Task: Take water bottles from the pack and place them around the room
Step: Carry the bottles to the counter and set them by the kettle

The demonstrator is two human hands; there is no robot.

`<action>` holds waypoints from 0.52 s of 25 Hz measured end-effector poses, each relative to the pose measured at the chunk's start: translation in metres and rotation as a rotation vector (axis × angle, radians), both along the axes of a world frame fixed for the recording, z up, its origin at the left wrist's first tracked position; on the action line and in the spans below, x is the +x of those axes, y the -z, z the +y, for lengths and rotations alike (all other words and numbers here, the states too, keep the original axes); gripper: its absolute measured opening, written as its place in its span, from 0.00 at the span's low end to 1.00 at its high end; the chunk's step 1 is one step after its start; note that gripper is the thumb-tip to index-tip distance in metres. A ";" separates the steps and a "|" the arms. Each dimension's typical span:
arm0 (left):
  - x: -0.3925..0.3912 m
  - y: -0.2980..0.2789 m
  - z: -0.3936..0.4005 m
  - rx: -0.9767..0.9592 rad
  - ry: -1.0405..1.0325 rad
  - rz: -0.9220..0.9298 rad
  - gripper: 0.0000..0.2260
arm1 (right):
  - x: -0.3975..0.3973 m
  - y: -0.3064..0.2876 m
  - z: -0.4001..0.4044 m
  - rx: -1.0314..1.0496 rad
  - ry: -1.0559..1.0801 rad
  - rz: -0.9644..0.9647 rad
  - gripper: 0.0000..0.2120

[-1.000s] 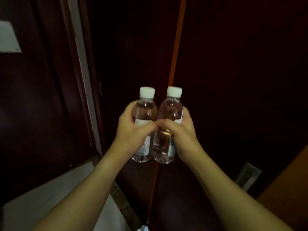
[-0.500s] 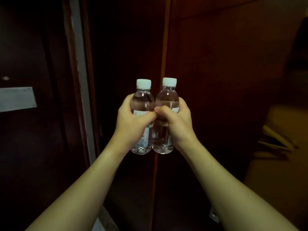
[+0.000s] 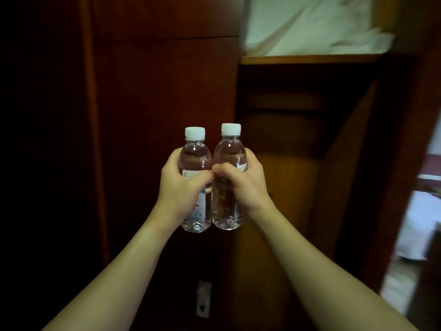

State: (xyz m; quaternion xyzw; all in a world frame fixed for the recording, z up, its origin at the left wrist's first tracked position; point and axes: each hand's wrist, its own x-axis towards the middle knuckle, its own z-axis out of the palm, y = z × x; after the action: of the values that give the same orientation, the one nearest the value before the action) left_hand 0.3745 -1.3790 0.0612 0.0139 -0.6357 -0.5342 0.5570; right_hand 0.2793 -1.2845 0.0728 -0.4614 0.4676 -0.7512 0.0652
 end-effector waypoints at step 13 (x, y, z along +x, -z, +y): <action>-0.132 0.005 0.348 -0.103 1.010 -0.105 0.18 | -0.002 0.006 0.398 -0.065 1.063 -0.091 0.09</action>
State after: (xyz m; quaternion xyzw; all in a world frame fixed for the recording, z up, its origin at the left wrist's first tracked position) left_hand 0.2420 -1.0308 0.0560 -0.2957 -0.6157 -0.7034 0.1967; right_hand 0.2769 -0.8865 0.0669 -0.1296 0.6099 -0.7141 -0.3183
